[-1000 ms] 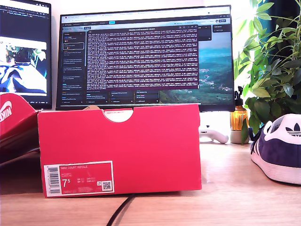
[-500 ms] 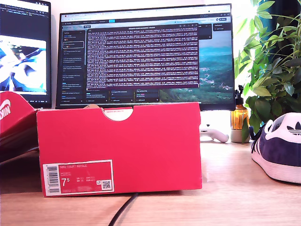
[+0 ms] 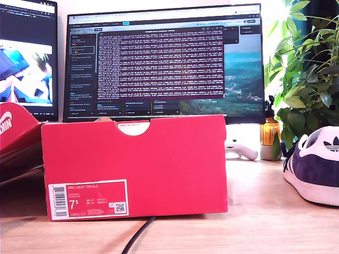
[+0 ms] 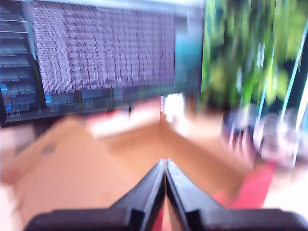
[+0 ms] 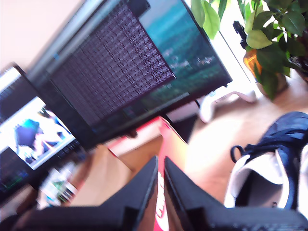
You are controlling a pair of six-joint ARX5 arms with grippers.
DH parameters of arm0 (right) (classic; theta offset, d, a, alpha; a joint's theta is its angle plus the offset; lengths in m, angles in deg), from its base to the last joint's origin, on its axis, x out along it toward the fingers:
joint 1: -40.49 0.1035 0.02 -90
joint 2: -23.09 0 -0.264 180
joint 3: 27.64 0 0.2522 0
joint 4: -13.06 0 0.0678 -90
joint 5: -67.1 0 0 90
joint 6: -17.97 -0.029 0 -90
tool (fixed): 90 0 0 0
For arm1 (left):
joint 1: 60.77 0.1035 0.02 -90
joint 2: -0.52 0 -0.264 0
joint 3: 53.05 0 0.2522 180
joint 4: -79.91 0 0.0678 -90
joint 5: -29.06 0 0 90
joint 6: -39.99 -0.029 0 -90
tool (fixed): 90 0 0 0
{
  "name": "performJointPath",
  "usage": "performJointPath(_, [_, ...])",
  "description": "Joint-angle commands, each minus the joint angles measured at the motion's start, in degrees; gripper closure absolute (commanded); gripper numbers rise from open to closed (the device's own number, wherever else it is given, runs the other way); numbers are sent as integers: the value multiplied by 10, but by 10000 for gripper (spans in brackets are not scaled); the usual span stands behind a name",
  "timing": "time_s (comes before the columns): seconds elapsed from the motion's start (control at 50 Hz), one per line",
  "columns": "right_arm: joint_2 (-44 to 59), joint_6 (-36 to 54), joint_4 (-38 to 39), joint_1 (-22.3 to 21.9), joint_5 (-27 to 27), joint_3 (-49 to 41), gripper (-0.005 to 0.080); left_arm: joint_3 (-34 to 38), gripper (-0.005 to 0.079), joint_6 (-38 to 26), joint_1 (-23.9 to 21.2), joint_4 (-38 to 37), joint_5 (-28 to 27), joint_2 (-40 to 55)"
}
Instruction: Pack the blue shoes by picking the first shoe and placing it inside the red shoebox, left side, then picking and rotating the second shoe and placing it in the shoebox
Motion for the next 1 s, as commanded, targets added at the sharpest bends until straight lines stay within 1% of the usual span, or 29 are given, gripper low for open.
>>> performJointPath(0.0, [49, 28, -18, -1, 0, 30, 765, -14, 760, -94, -13, -43, 8, 54])
performJointPath(0.02, [63, 35, -24, -1, 0, 42, 765, -20, 760, -94, -17, -54, 12, 69])
performJointPath(0.04, [78, 41, -30, -1, 0, 52, 765, -26, 760, -134, -22, -65, 18, 83])
performJointPath(0.06, [96, 45, -38, -1, 0, 66, 765, -33, 760, -139, -28, -76, 23, 100])
performJointPath(0.12, [145, 70, -56, -1, 0, 104, 765, -46, 760, -189, -48, -100, 43, 143])
performJointPath(0.14, [158, 75, -62, -1, 0, 116, 765, -49, 760, -189, -55, -105, 49, 155])
performJointPath(0.18, [193, 88, -73, -1, 0, 141, 765, -56, 760, -218, -74, -116, 66, 180])
performJointPath(0.22, [223, 98, -84, -1, 0, 164, 765, -59, 760, -228, -94, -123, 86, 202])
performJointPath(0.32, [298, 123, -107, -1, 0, 219, 764, -64, 760, -228, -155, -136, 136, 256])
performJointPath(0.4, [353, 133, -130, -1, 0, 264, 762, -65, 760, -228, -215, -142, 173, 292])
performJointPath(0.46, [391, 133, -152, -1, 0, 292, 746, -65, 760, -227, -256, -141, 222, 315])
performJointPath(0.54, [437, 133, -193, 0, 0, 329, 730, -65, 760, -223, -311, -136, 308, 346])
performJointPath(0.64, [487, 154, -252, 0, 0, 367, 728, -65, 760, -206, -358, -106, 391, 381])
performJointPath(0.72, [519, 160, -294, 0, 0, 390, 720, -65, 760, -182, -378, -75, 443, 410])
performJointPath(0.82, [553, 173, -339, 4, 0, 418, 637, -65, 760, -171, -389, -43, 481, 449])
performJointPath(0.92, [575, 176, -371, 13, 0, 440, 530, -65, 760, -167, -393, -16, 505, 489])
performJointPath(0.98, [583, 177, -379, 19, 0, 447, 489, -65, 760, -167, -393, 1, 513, 513])
